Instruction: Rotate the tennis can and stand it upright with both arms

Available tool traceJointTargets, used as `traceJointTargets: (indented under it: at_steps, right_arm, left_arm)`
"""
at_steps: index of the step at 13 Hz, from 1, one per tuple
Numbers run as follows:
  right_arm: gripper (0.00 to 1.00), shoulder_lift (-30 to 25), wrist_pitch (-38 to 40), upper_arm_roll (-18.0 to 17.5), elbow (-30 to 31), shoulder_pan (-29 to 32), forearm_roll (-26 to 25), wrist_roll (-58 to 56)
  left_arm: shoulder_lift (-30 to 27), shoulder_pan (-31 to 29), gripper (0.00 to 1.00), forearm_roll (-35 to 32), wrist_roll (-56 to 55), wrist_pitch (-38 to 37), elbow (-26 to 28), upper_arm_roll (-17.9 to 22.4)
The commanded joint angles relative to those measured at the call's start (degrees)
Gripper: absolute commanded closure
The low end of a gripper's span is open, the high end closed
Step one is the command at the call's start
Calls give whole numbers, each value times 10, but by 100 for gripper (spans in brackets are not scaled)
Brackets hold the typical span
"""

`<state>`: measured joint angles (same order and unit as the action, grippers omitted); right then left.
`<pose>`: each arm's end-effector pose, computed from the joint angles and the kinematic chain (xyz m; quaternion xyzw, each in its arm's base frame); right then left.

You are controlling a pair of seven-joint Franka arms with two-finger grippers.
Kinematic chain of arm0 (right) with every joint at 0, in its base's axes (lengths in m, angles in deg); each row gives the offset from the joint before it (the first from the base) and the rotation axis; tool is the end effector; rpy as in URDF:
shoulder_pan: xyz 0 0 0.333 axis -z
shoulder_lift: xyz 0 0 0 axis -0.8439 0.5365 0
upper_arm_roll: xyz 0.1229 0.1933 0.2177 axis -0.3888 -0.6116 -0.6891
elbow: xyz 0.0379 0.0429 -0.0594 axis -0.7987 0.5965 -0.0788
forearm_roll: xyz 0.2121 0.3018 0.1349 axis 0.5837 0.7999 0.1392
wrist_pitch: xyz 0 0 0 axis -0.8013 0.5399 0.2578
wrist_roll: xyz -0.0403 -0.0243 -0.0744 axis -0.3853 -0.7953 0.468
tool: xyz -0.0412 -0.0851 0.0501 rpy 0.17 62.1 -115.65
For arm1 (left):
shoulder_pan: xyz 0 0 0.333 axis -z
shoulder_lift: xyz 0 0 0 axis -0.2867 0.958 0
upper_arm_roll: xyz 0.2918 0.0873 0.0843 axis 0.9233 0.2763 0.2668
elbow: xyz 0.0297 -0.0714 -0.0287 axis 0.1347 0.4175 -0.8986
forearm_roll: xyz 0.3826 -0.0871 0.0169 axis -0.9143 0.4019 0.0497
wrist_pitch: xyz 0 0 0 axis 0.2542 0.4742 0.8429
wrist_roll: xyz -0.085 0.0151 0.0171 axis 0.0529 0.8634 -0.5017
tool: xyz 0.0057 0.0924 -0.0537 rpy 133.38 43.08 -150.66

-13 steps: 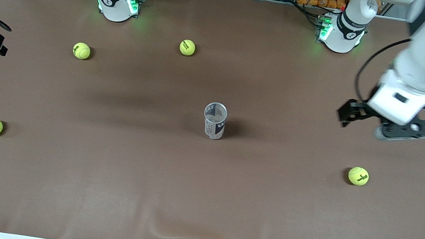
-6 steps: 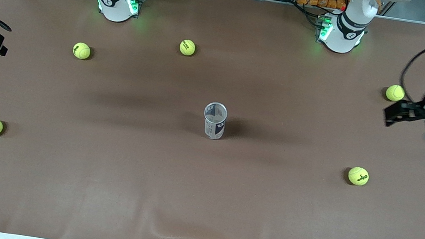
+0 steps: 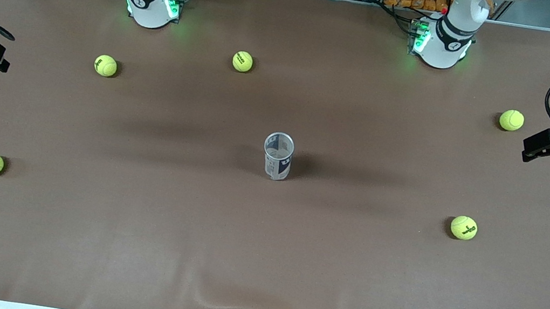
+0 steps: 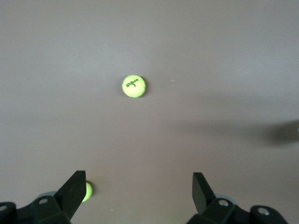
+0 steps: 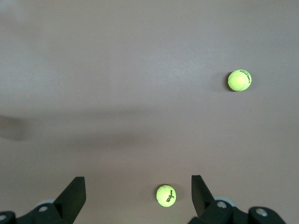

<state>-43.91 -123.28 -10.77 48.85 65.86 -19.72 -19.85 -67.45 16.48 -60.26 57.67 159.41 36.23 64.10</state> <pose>0.5604 -0.0383 0.6385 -0.9999 0.0086 0.0090 0.0016 0.5833 -0.0390 0.6276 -0.9994 -0.0269 0.0156 0.0135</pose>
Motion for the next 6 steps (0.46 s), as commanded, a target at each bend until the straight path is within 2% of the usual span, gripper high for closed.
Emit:
traceJointTargets:
  at_steps: [1,4,6]
  right_arm:
    - [0,-3,2,-9,-3,12,-6,-3]
    - [0,-4,3,-8,-6,13,-7,-4]
    - [0,-3,3,-9,-11,24,-6,-4]
  left_arm:
    - [-33,-28,0,31,11,-2,40,-7]
    - [-61,-25,0,31,9,5,75,-12]
    - [-60,-25,0,25,6,8,73,-14]
